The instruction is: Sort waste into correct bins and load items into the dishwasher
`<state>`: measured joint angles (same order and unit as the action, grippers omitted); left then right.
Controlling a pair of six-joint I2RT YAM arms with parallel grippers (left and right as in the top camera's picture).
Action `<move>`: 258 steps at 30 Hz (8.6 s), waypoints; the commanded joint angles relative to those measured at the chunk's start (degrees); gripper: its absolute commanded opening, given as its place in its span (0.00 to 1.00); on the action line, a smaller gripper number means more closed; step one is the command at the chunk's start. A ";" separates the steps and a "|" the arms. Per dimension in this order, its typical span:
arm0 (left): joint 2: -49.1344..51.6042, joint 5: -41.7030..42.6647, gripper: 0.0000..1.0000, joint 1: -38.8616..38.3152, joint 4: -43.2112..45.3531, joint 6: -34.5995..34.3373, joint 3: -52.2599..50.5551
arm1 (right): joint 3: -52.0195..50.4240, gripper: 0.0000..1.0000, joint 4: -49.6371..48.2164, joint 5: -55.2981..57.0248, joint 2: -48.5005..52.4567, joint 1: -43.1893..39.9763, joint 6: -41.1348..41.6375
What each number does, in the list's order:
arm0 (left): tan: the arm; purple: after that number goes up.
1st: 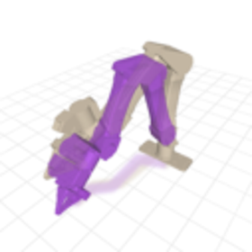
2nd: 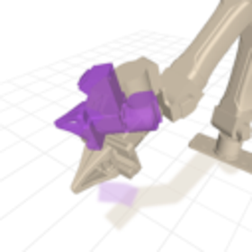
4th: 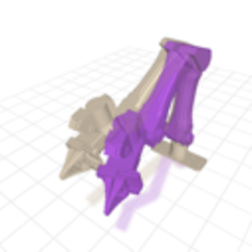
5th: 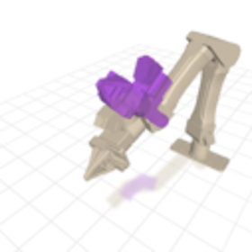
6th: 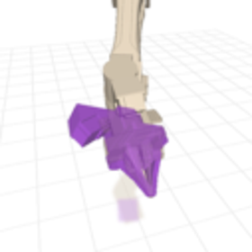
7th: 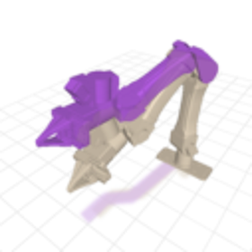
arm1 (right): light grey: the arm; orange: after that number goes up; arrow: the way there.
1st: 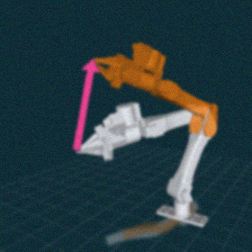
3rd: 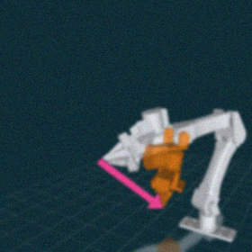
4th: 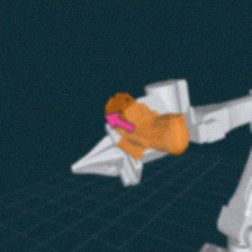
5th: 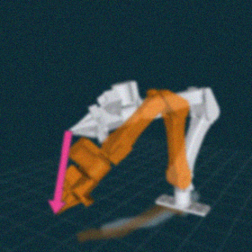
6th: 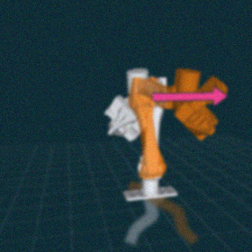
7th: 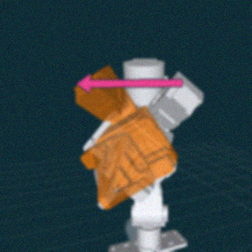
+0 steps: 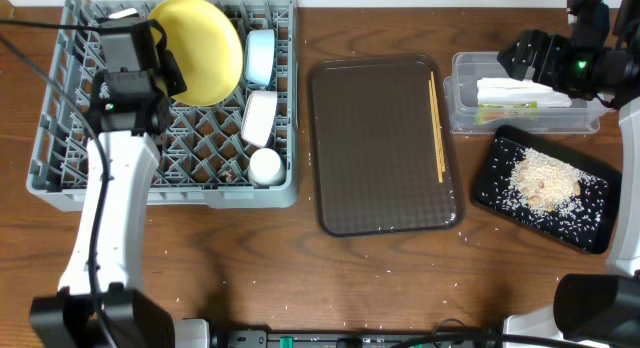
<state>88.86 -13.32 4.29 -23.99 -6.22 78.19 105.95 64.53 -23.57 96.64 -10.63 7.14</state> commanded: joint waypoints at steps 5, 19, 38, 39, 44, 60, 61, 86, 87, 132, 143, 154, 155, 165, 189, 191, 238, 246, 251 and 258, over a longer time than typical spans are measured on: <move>3.78 -13.05 0.07 -1.36 2.75 5.79 -0.35 | -0.11 0.99 0.04 -0.24 0.07 0.20 -0.37; 10.69 -26.60 0.07 -11.54 5.92 11.82 -0.35 | -0.11 0.99 0.04 -0.24 0.07 0.20 -0.37; 5.49 3.54 0.72 -20.52 -16.22 -5.81 14.93 | -0.11 0.99 0.04 -0.24 0.07 0.22 -0.39; 5.49 5.51 0.73 -22.01 -16.04 -7.26 15.06 | -0.11 0.99 0.04 -0.24 0.07 0.20 -0.37; 10.12 9.11 0.73 -33.35 -14.67 -15.80 15.06 | -0.11 0.99 0.04 -0.24 0.07 0.22 -0.37; 33.14 9.66 0.74 -51.41 5.16 -19.12 15.06 | -0.11 0.99 0.04 -0.24 0.07 0.22 -0.37; 34.18 9.18 0.74 -51.58 5.99 -18.86 15.06 | -0.11 0.99 0.04 -0.24 0.07 0.22 -0.37; 45.38 2.08 0.73 -54.84 19.39 -11.17 15.06 | -0.11 0.99 0.04 -0.24 0.07 0.20 -0.37; 45.46 2.08 0.73 -54.84 19.45 -11.17 15.06 | -0.11 0.99 0.04 -0.24 0.07 0.20 -0.37; 29.75 0.96 0.62 -51.71 -2.19 -2.56 15.50 | -0.11 0.99 0.04 -0.24 0.07 0.22 -0.37; 36.54 6.91 0.62 -48.35 -0.37 2.99 15.43 | -0.11 0.99 0.04 -0.26 0.07 0.20 -0.37; 40.00 6.91 0.62 -48.02 1.33 2.54 15.37 | -0.11 0.99 0.04 -0.24 0.07 0.22 -0.37; 40.00 6.91 0.62 -48.02 1.36 2.54 15.37 | -0.11 0.99 0.04 -0.24 0.07 0.20 -0.37; 40.09 6.93 0.62 -48.02 2.40 1.81 13.79 | -0.11 0.99 0.04 -0.26 0.07 0.22 -0.37; 41.77 10.32 0.26 -48.59 1.77 0.79 12.13 | -0.11 0.99 0.04 -0.24 0.07 0.22 -0.37; 41.68 10.27 0.08 -48.43 1.81 0.79 12.22 | -0.11 0.99 0.04 -0.24 0.07 0.22 -0.37; 10.67 3.91 0.61 -13.94 -27.45 3.98 11.23 | -0.11 0.99 0.04 -0.24 0.07 0.20 -0.37; 7.54 17.64 0.61 -24.13 -23.10 -2.10 11.89 | -0.11 0.99 0.04 -0.24 0.07 0.22 -0.37; 13.05 17.38 0.61 -33.24 -16.72 -8.68 11.50 | -0.11 0.99 0.04 -0.24 0.07 0.22 -0.37; 25.24 10.75 0.58 -44.19 -4.13 -15.54 11.50 | -0.11 0.99 0.04 -0.24 0.07 0.20 -0.37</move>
<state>109.25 2.02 -36.32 -31.29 -17.32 89.41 105.95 64.55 -23.59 96.64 -10.63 7.11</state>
